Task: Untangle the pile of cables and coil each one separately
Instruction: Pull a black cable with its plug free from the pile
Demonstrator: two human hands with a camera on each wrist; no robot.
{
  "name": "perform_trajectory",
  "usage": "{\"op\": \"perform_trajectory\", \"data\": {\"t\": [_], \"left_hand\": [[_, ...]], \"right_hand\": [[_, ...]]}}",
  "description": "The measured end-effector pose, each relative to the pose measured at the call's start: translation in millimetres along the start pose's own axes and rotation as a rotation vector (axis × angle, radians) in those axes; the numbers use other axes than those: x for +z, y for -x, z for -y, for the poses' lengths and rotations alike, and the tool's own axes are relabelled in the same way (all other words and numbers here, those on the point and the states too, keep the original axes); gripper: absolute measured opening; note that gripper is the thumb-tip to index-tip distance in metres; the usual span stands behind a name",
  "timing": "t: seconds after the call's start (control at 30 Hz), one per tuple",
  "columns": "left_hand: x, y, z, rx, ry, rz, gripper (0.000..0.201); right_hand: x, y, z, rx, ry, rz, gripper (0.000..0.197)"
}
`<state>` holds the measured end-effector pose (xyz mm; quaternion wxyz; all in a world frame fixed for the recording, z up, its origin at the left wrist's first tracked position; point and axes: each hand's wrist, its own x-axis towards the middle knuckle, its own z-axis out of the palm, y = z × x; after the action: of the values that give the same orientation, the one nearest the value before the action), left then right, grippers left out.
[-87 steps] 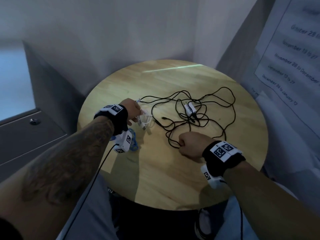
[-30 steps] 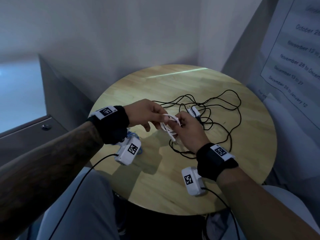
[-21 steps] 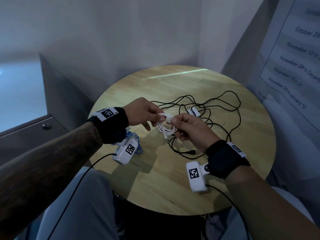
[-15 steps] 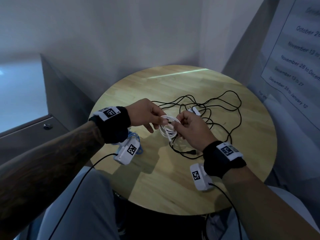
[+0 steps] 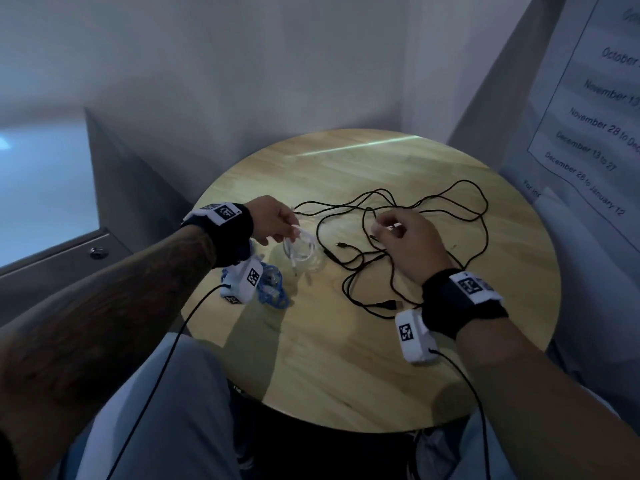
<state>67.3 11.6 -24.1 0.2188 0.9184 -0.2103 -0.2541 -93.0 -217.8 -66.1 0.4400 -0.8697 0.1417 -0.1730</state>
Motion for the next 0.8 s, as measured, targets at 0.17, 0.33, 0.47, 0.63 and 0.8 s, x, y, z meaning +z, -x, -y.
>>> {"op": "perform_trajectory", "data": {"t": [0.17, 0.33, 0.47, 0.63, 0.8], "left_hand": [[16, -24, 13, -0.106, -0.228, 0.079, 0.020], [31, -36, 2, -0.118, -0.477, 0.101, 0.007], [22, -40, -4, -0.094, -0.584, 0.148, 0.015], [-11, -36, -44, -0.013, -0.367, -0.177, 0.029], [7, -41, -90, 0.137, 0.169, -0.125, 0.035]], "right_hand": [[-9, -33, -35, 0.197, 0.143, 0.000, 0.029], [5, -53, -58, 0.229, 0.421, 0.145, 0.045], [9, -59, -62, 0.235, 0.559, 0.169, 0.044], [-4, -57, -57, 0.227, 0.416, 0.102, 0.045], [-28, -50, -37, 0.002, 0.184, 0.005, 0.039]]}}
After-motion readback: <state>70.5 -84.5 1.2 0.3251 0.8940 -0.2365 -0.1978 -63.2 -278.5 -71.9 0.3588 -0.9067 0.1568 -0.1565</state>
